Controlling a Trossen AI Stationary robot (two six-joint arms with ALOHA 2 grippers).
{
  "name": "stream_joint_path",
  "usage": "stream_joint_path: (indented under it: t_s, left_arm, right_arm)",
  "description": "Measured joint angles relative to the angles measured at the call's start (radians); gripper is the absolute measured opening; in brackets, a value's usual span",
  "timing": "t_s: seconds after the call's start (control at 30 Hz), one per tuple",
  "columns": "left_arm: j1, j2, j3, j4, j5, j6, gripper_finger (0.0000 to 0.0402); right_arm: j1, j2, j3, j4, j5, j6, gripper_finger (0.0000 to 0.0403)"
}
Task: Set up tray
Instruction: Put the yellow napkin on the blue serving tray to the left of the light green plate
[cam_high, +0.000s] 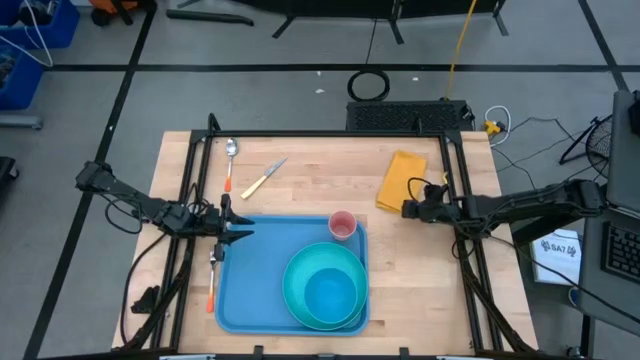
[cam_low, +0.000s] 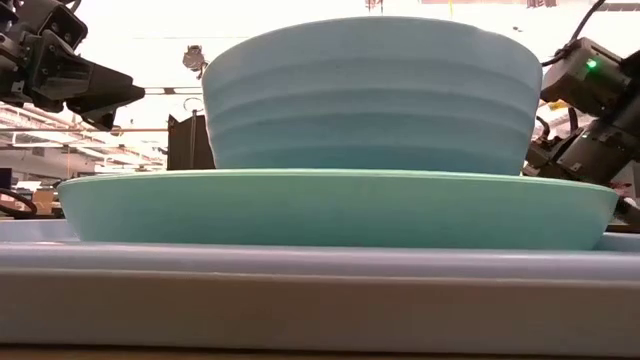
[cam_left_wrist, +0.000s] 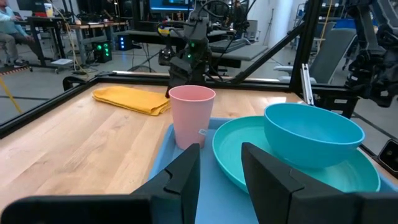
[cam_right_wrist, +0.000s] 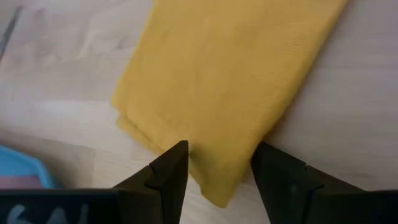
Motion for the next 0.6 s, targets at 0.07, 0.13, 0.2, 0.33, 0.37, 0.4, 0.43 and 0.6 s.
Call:
stream_joint_path:
  t_s: [0.07,0.13,0.2,0.33,0.37,0.4,0.43,0.6]
  left_arm:
    - [0.000,0.000,0.000,0.000,0.000,-0.002,0.0122]
    - [0.000,0.000,0.000,0.001,-0.002,-0.002,0.0122]
    - [0.000,0.000,0.000,0.001,-0.009,0.000,0.0122]
    - [0.000,0.000,0.000,0.001,-0.010,0.000,0.0122]
    - [0.000,0.000,0.000,0.001,-0.010,0.001,0.0122]
    - [0.000,0.000,0.000,0.001,-0.012,0.001,0.0122]
    - [0.000,0.000,0.000,0.001,-0.016,0.001,0.0122]
    - [0.000,0.000,0.000,0.003,-0.019,0.000,0.0122]
  right_arm:
    - [0.000,0.000,0.000,0.033,0.004,-0.038,0.0163]
    - [0.000,0.000,-0.001,0.054,0.017,-0.074,0.0149]
    - [0.001,0.002,-0.002,0.055,0.036,-0.105,0.0117]
    - [0.001,0.005,-0.002,0.062,0.090,-0.220,0.0020]
    - [0.001,0.006,-0.003,0.078,0.116,-0.248,0.0013]
    - [0.000,0.008,-0.005,0.105,0.140,-0.271,0.0011]
    - [-0.001,0.010,-0.008,0.145,0.163,-0.310,0.0007]
    - [-0.002,0.017,-0.007,0.503,0.210,-0.560,0.0003]
